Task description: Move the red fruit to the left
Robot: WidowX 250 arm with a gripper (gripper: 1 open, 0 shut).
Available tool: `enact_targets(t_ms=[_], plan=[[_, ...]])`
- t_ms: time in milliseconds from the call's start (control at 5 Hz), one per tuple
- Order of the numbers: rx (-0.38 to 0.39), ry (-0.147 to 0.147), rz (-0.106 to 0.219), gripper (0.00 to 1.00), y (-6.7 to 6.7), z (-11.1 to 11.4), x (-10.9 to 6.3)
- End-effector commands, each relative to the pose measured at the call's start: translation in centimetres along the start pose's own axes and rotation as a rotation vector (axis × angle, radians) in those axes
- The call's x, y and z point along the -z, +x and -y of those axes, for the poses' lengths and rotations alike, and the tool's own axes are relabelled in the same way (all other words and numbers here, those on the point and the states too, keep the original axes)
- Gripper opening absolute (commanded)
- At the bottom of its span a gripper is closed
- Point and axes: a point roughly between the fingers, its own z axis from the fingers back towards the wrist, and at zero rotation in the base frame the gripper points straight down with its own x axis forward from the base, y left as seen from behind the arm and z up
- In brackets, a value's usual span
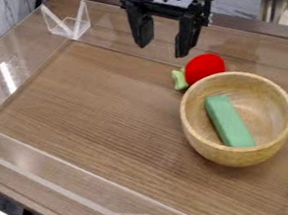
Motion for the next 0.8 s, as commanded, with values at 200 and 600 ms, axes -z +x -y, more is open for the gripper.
enact_targets(t_ms=[200, 600], plan=[[0.035, -0.007, 0.012, 1.0, 3.9, 0.1, 1.0], [0.043, -0.008, 0.021, 1.0, 7.0, 1.1, 4.0]])
